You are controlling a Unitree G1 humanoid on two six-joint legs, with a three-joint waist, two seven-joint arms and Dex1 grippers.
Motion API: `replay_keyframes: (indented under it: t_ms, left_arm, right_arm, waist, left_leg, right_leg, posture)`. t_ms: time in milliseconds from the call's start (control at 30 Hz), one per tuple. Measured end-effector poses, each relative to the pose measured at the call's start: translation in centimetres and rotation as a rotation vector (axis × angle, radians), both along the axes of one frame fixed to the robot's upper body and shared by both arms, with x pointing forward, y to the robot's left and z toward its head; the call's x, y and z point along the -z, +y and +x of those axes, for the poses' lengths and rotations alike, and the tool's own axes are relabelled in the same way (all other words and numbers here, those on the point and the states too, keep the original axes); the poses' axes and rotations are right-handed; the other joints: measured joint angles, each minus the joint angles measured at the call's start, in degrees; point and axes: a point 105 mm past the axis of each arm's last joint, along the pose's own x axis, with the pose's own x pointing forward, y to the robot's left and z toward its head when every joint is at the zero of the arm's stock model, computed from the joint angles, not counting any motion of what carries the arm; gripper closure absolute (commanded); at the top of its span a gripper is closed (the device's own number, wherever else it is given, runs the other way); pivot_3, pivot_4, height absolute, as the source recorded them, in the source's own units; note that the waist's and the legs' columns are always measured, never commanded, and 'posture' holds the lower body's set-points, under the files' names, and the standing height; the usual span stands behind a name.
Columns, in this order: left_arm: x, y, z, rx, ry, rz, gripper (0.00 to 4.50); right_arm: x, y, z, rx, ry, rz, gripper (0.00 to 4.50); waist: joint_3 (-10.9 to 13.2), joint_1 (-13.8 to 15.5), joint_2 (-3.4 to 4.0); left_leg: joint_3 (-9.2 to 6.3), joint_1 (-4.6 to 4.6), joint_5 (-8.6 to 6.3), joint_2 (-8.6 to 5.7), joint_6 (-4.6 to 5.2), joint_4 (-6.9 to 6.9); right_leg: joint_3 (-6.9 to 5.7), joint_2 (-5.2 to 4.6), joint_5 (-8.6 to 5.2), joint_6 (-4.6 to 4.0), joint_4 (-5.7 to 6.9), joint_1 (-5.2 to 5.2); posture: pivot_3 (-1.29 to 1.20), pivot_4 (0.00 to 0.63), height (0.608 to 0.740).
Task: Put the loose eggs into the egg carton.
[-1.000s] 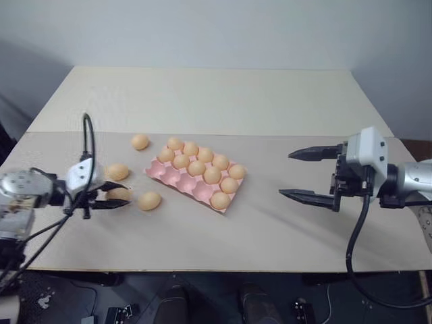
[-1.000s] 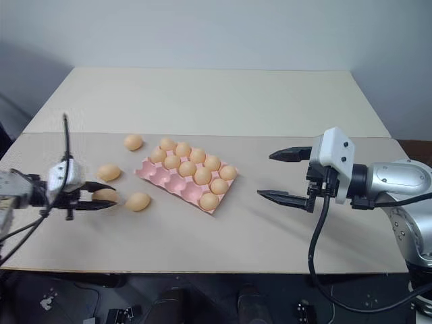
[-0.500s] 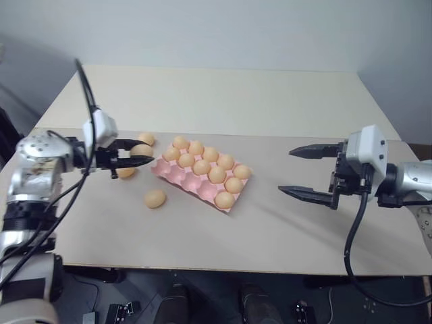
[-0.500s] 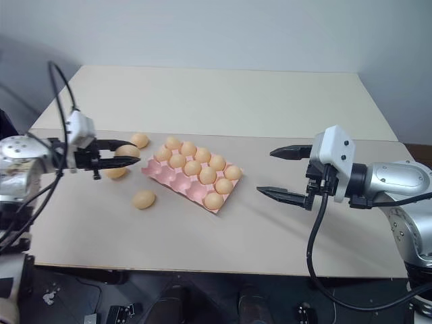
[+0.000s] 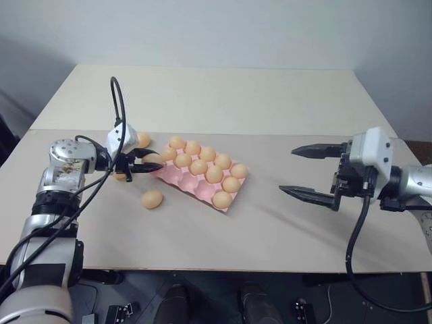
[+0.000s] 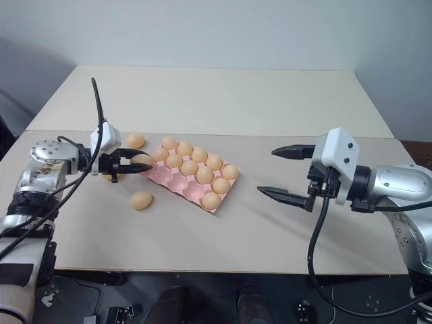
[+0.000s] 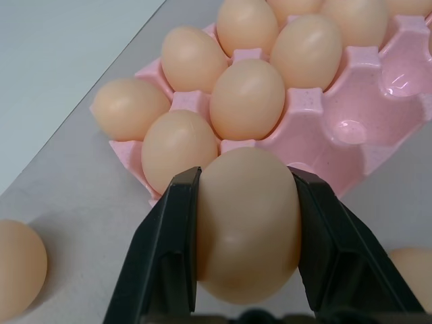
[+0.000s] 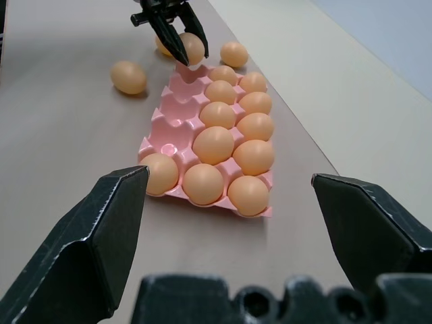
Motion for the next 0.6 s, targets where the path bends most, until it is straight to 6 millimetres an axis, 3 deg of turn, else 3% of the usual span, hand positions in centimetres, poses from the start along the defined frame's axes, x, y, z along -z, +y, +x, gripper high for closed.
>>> replay_keyframes:
  t_ms: [233,433,600]
  left_arm:
    - [-0.4,0.5,-0.3,-0.004,-0.011,-0.006,0.07]
    - [-2.6,1.7,-1.1,-0.031,-0.08,-0.05,0.03]
    - [-4.6,4.8,-4.7,-0.071,-0.114,-0.08,0.03]
  right_arm:
    - [-0.1,0.1,0.1,-0.001,-0.004,0.002,0.0]
    - [0.1,0.1,0.3,-0.003,0.007,0.014,0.0]
    - [0.4,0.3,0.8,-0.021,0.034,0.021,0.0]
  waist:
    - [0.0,0.0,0.0]
    - [0.0,-0.2,0.0]
    - [0.0,-1.0,0.02]
  left_leg:
    - [0.0,0.0,0.0,0.0,0.0,0.0]
    - [-0.01,0.0,0.0,0.01,0.0,0.0]
    - [0.0,0.03,0.0,0.04,0.0,-0.02]
  right_leg:
    - [0.0,0.0,0.0,0.0,0.0,0.0]
    - [0.01,0.01,0.0,0.0,0.03,-0.04]
    - [0.02,0.0,0.0,0.0,0.08,-0.05]
  posture:
    - [0.0,0.15,0.74]
    - [0.0,0.15,0.74]
    - [0.0,0.15,0.74]
